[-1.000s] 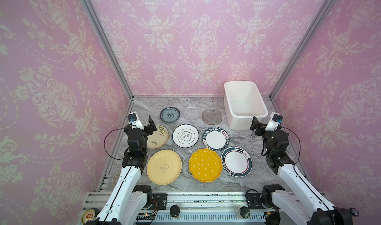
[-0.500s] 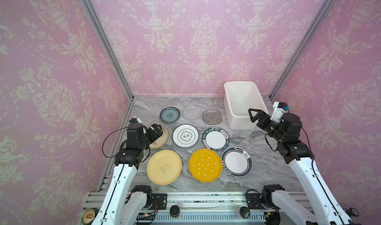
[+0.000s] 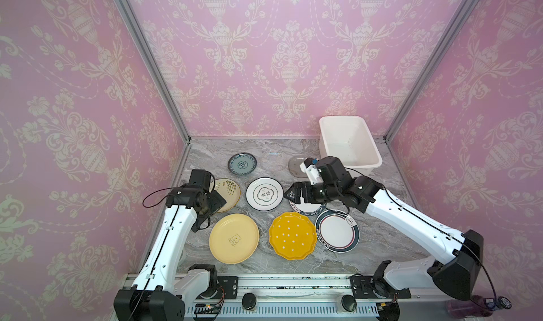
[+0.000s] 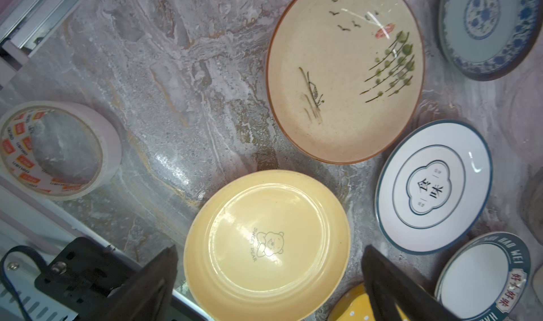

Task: Place the plates into the plastic bin on the countertop
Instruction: Pick up the plate from the bottom-left of the table.

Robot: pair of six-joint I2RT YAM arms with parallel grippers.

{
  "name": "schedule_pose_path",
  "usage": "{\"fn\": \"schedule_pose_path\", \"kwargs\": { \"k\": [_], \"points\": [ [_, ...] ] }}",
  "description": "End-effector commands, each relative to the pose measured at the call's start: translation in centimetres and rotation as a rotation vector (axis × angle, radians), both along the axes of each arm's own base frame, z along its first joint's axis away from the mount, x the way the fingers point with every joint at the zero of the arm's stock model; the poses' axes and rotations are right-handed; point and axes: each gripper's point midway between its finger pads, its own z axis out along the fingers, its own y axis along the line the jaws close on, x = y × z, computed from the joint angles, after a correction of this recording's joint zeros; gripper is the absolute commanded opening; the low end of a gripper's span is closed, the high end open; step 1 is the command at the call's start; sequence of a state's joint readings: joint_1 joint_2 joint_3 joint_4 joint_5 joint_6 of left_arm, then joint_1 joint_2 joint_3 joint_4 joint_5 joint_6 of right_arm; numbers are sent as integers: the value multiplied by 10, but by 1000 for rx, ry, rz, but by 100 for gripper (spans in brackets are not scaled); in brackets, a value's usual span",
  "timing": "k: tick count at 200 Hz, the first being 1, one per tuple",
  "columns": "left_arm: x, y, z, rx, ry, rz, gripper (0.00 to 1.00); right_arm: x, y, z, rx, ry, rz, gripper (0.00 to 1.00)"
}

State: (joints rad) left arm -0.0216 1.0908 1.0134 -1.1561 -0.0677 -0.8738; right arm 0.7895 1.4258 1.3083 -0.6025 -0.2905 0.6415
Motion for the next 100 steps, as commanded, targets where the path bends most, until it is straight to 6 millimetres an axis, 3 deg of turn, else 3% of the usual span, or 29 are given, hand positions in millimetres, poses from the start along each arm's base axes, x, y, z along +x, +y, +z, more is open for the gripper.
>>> {"fn": "schedule_pose_path", "kwargs": {
  "k": [1,52,100],
  "points": [
    [-33,7,-15,26,130,41,99,-22,30,-13,-71,11,166,96],
    [-47,2,-37,-4,193,4,99,-38,98,-66,-100,115,307,94],
    [-56,-1,-59,-25,239,-39,99,-40,124,-120,-135,217,343,93]
  ]
}}
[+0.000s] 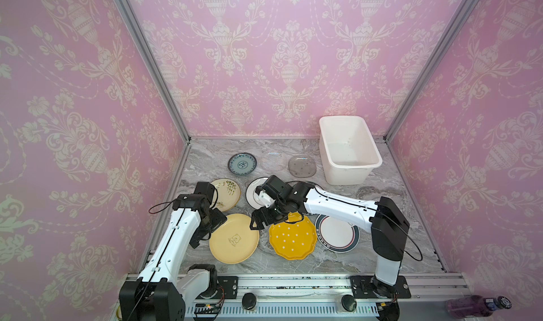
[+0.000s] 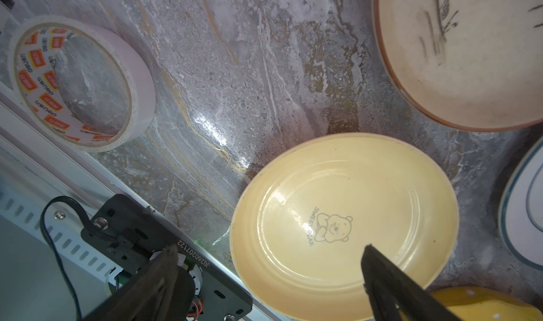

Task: Place the plates into the plastic bin on the countertop
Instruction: Pick up the plate from the bottom-left of the table.

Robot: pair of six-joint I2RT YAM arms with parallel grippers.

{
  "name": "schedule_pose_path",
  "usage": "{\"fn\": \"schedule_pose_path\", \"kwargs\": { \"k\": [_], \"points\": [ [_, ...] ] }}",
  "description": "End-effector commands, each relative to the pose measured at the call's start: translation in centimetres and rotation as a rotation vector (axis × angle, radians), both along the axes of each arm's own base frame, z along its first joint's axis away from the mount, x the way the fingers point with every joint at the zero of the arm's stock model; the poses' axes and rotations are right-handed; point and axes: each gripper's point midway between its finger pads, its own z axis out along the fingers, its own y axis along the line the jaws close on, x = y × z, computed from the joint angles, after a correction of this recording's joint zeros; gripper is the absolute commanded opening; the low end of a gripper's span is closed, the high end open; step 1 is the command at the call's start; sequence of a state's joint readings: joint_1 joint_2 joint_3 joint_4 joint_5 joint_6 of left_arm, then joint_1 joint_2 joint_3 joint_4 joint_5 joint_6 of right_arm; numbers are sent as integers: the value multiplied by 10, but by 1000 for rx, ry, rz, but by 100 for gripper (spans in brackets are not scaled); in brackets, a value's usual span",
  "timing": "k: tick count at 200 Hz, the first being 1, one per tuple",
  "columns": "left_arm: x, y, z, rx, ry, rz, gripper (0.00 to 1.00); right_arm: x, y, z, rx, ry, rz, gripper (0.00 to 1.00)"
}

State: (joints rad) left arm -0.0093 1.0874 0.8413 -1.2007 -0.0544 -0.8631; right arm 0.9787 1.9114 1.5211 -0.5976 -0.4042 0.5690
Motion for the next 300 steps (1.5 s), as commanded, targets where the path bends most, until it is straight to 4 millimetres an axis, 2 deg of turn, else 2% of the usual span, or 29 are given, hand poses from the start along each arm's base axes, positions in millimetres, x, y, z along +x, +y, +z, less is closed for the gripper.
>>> {"fn": "schedule_pose_path", "kwargs": {
  "k": [1,43,89,128,155,161,194,242,276,297,300],
  "points": [
    [-6,-2,-8,-19,25,-37,99,-1,15,-8,18,30,29,93],
    [-9,-3,-26,-28,72,-90,99,2,27,-38,-13,90,33,91],
    [0,-15,-34,-100,59,-102,99,5,40,-52,-21,129,47,82],
    [7,-28,-40,-174,48,-122,99,8,43,-61,-25,146,34,74],
    [11,-33,-43,-204,46,-132,99,11,42,-68,-32,159,25,66],
    [2,-34,-50,-211,75,-129,99,12,41,-69,-36,160,22,64],
    [3,-36,-51,-222,69,-131,99,13,41,-78,-57,184,-10,52],
    [6,-39,-49,-241,49,-140,99,17,37,-87,-94,175,-28,28],
    [7,-39,-44,-241,22,-136,99,20,35,-84,-101,151,-32,15],
    [10,-37,-35,-225,-8,-132,99,22,32,-77,-102,129,-40,8],
    [18,-36,-27,-218,-37,-135,99,23,32,-75,-100,124,-42,7]
  ]
}}
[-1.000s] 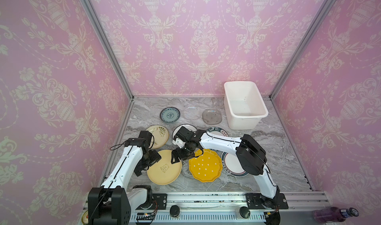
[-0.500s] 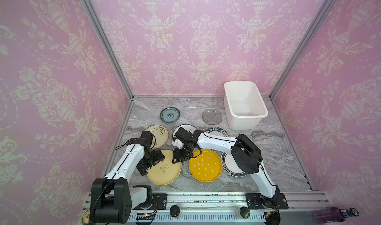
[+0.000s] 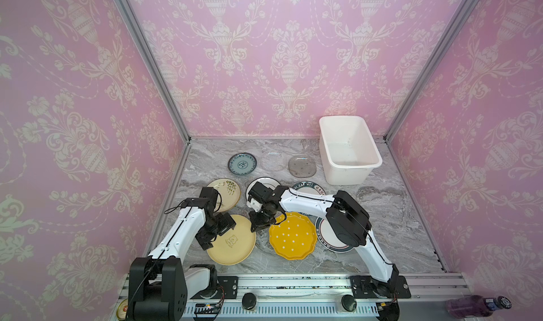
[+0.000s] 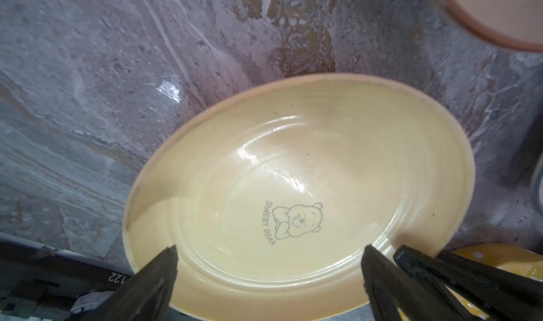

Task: Place the plates into the plastic bin on the countertop
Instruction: Pick up the plate from the bottom-left of the table, then place the plate in the plastic bin.

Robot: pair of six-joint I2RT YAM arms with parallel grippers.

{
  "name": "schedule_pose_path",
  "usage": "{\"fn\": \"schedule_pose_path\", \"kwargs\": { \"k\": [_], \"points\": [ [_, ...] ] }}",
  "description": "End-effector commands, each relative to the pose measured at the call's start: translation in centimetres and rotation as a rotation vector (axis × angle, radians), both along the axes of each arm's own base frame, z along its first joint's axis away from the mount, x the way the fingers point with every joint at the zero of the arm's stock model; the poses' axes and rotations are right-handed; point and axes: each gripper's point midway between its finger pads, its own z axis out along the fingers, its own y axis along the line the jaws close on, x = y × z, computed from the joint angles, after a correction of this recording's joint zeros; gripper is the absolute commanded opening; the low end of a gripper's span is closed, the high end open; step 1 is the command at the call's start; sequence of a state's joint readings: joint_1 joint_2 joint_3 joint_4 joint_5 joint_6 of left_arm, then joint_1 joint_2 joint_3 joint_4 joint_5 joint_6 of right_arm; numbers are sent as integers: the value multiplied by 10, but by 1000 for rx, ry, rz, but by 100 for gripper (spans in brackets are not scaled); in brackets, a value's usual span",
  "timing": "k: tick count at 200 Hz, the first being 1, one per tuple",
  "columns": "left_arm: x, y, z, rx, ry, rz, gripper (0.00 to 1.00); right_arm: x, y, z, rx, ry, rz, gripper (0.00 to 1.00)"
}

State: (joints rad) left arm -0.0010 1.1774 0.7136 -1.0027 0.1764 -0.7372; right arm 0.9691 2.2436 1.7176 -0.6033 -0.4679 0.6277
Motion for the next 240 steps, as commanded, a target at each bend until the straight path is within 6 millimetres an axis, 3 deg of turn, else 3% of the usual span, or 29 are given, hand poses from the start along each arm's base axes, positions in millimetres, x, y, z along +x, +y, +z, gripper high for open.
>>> {"fn": "schedule_pose_path", "kwargs": {
  "k": [1,33,79,118,158,206,240],
  "points": [
    [8,2,18,5,-61,0,99,6,-3,10,-9,-37,-8,7],
    [21,8,50,36,-181,40,99,9,-8,27,-9,-78,-6,0],
    [45,7,113,8,-431,95,99,16,-22,60,-7,-130,-40,0],
    [83,-26,195,-132,-749,-32,99,23,-43,95,-17,-185,-90,0],
    [91,-59,257,-125,-936,-229,99,32,-84,139,-46,-221,-173,0],
    [88,-78,288,-94,-1016,-364,97,46,-147,190,-62,-267,-345,0],
    [90,-86,290,-109,-1005,-420,93,58,-197,215,-44,-269,-531,0]
  ]
}}
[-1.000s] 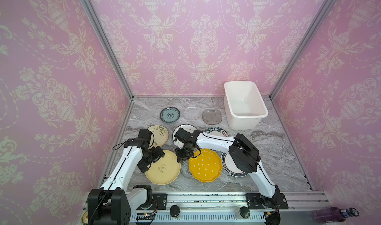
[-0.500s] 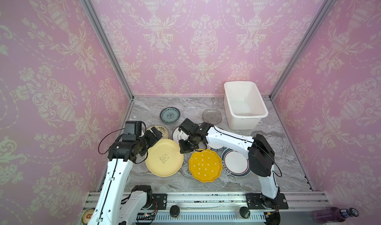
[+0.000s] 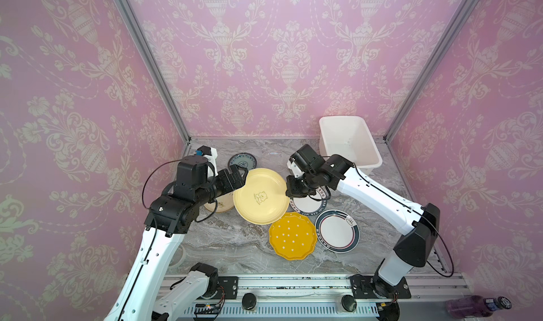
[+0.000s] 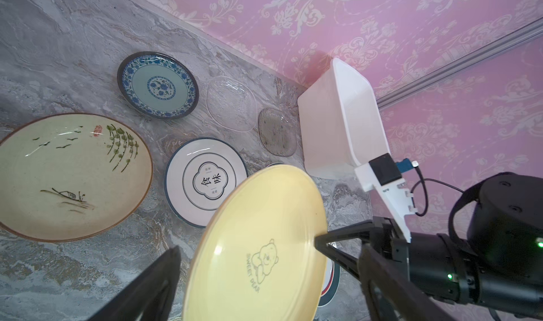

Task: Place the plates into the plastic bin on the countertop
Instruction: Place the plate in the plastic bin.

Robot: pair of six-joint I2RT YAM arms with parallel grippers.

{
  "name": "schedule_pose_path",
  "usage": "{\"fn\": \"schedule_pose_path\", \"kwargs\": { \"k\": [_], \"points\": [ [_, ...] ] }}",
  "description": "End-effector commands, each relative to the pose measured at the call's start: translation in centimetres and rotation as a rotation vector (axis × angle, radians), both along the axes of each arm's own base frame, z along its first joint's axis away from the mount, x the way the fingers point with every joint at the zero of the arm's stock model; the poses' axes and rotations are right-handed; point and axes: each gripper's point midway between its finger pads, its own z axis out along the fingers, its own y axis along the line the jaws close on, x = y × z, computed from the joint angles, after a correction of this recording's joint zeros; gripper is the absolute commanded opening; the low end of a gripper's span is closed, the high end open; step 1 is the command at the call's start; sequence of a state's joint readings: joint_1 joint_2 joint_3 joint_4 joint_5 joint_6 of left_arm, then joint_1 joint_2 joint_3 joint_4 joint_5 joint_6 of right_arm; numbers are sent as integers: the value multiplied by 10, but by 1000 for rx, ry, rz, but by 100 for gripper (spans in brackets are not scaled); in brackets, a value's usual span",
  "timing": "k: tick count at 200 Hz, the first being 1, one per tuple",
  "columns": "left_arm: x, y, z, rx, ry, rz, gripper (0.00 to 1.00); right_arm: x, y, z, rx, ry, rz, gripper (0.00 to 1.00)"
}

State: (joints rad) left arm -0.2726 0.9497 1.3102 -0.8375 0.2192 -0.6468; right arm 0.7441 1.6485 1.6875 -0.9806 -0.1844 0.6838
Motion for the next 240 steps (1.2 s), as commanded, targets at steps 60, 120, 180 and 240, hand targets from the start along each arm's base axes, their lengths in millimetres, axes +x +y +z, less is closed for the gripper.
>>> {"fn": "schedule_pose_path", "kwargs": {
  "k": [60,120,180,240],
  "points": [
    [27,-53,11,-57,-20,-177,86,27,-120,50,101,-18,-445,0],
    [71,-116,1,4,36,-310,88,80,-209,77,119,-120,-708,0],
    [81,-196,-18,59,74,-464,91,120,-278,73,-2,-198,-872,0],
    [69,-226,-44,80,144,-530,92,153,-323,53,-89,-214,-943,0]
  ]
}}
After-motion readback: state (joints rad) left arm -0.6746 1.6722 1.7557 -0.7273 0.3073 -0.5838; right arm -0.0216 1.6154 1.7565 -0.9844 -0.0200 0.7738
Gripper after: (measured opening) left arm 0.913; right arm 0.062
